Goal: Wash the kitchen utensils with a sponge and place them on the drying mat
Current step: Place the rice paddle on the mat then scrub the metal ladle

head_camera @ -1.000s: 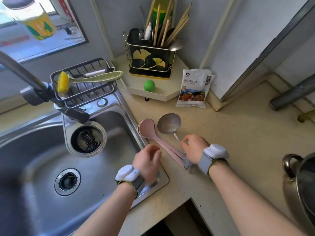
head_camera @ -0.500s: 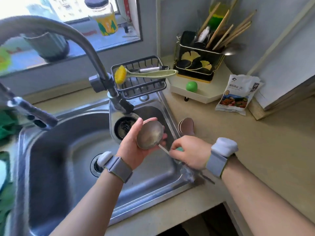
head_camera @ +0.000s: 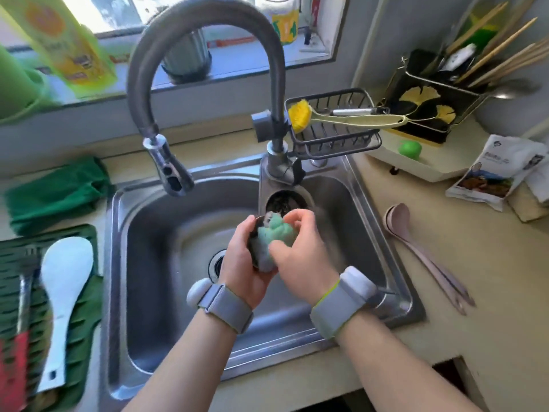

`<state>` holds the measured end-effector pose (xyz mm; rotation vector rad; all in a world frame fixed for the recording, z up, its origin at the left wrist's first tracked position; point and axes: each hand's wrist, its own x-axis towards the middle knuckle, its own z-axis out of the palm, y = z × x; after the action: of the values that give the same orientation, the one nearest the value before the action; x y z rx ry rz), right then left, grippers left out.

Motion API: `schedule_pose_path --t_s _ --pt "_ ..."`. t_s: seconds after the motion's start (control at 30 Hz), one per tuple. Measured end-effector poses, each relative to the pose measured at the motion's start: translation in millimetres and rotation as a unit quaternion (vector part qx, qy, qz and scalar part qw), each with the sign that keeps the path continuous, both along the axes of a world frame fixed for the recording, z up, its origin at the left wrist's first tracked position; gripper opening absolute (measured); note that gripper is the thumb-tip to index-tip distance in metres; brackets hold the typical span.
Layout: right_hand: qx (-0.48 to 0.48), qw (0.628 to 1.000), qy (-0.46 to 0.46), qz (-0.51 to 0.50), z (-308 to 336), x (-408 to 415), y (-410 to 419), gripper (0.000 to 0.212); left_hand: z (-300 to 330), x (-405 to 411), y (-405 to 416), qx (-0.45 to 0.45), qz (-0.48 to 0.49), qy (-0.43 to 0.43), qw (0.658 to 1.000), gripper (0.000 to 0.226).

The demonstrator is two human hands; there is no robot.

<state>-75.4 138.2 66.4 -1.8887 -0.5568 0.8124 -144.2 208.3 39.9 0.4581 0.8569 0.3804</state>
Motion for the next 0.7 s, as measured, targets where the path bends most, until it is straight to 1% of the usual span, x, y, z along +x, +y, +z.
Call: schedule_pose_path --t_s 0.07,0.13,0.2,0.27,0.3,0.33,0.37,0.4,0.43,0.47,0.5,0.53,0.57,0.6,0.63,0.67,0.7 --pt "0.024 0.996 -0.072 0.052 -3 -15 4 0.031 -1 -10 6 -0.003 0.006 -0.011 1.000 0.041" --pt "0.055 0.977 -0.149 0.141 -7 -24 6 0.036 -3 -20 13 -0.012 0.002 -0.014 1.000 0.045" --pt "0.071 0.954 -0.182 0.226 -11 -30 8 0.040 -2 -31 20 -0.022 0.004 0.001 1.000 0.046" --pt "0.069 0.939 -0.196 0.272 -11 -32 13 0.039 -4 -39 26 -0.041 0.002 0.002 0.999 0.042" --pt "0.069 0.930 -0.225 0.281 -13 -34 16 0.036 -5 -43 29 -0.054 0.004 -0.002 0.999 0.041" --pt "0.059 0.918 -0.279 0.277 -17 -36 18 0.034 -5 -46 30 -0.064 0.006 -0.006 0.998 0.040" --pt "0.036 0.897 -0.357 0.259 -21 -37 22 0.031 -7 -48 32 -0.067 0.010 -0.009 0.998 0.039" --pt "0.000 0.868 -0.437 0.235 -24 -37 25 0.028 -8 -50 33 -0.066 0.017 -0.015 0.998 0.038" --pt "-0.040 0.855 -0.475 0.204 -25 -40 29 0.025 -10 -51 35 -0.062 0.026 -0.027 0.997 0.038" --pt "-0.071 0.863 -0.470 0.171 -23 -43 31 0.023 -8 -52 34 -0.054 0.027 -0.035 0.998 0.037" --pt "-0.099 0.885 -0.430 0.148 -20 -46 34 0.023 -8 -51 32 -0.046 0.023 -0.036 0.998 0.037" --pt "-0.117 0.920 -0.352 0.129 -15 -49 36 0.023 -9 -51 30 -0.036 0.013 -0.027 0.999 0.036" --pt "-0.108 0.957 -0.249 0.107 -13 -50 38 0.022 -9 -51 27 -0.028 0.005 -0.018 0.999 0.036" --pt "-0.077 0.980 -0.161 0.089 -13 -49 38 0.021 -10 -51 25 -0.025 0.002 -0.009 1.000 0.037" --pt "-0.033 0.990 -0.108 0.087 -14 -47 39 0.020 -12 -50 24 -0.028 0.012 -0.010 0.999 0.037" --pt "0.009 0.990 -0.096 0.108 -13 -45 39 0.023 -12 -51 25 -0.030 0.029 -0.010 0.999 0.037" --pt "0.049 0.981 -0.112 0.148 -14 -45 39 0.030 -12 -52 27 -0.032 0.043 -0.012 0.999 0.037"
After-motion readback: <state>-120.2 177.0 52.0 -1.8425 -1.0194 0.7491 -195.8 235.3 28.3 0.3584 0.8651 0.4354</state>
